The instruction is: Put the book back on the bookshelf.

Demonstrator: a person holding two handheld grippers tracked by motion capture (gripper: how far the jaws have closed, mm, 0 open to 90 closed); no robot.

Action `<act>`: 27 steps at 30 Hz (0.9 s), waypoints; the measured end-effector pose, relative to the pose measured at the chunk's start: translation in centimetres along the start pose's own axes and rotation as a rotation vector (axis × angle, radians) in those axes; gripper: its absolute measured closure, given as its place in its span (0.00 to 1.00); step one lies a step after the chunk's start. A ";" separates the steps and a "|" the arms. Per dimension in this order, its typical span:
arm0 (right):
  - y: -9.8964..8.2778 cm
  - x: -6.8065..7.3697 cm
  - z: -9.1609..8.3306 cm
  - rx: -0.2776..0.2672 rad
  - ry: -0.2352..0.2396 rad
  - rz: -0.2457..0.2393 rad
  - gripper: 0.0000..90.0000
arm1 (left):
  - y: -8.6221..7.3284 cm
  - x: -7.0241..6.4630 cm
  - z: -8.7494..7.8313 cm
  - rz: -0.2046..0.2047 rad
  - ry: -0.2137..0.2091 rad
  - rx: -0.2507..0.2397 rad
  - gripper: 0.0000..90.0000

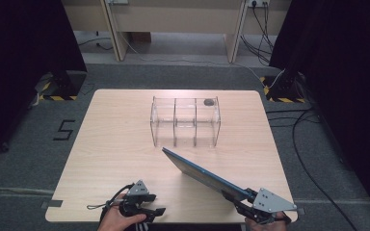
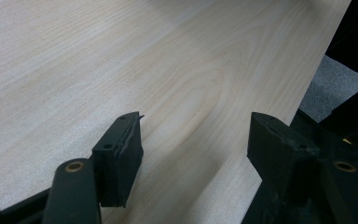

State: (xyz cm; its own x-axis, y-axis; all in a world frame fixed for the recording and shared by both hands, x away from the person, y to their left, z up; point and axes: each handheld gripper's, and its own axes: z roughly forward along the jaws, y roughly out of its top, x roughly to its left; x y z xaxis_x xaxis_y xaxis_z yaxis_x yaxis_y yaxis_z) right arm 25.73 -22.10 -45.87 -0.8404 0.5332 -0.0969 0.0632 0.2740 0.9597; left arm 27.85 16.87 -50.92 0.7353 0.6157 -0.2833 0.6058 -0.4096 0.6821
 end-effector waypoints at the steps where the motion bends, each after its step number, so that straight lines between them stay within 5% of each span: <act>1: 0.0 0.0 0.0 -0.001 -0.007 -0.002 0.88 | 0.0 0.0 0.0 0.001 0.000 -0.001 0.38; 7: 0.0 -0.3 -0.1 -0.017 -0.019 0.058 0.88 | 0.0 0.0 0.0 0.007 0.008 -0.002 0.38; 11: 0.0 -0.6 -0.1 -0.024 -0.041 0.066 0.90 | 0.1 -0.2 0.2 0.086 0.068 0.018 0.36; 15: 0.0 -1.0 -0.1 -0.038 -0.058 0.092 0.90 | 0.1 -0.3 0.3 0.095 0.073 0.016 0.34; 19: -0.2 -1.3 -0.2 -0.046 -0.064 0.107 0.91 | 0.0 -0.7 0.6 0.208 0.201 0.053 0.21; 27: -0.3 -1.6 -0.2 -0.055 -0.070 0.125 0.91 | 0.0 -0.6 0.8 0.192 0.184 0.052 0.19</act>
State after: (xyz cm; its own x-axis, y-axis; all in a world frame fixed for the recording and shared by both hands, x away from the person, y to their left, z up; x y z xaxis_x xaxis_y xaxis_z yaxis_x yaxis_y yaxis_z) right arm 26.89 -23.22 -45.97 -0.7882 0.6154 0.0076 0.1333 0.1588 0.9783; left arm 27.68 16.02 -51.26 0.7732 0.6338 -0.0216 0.4789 -0.5614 0.6749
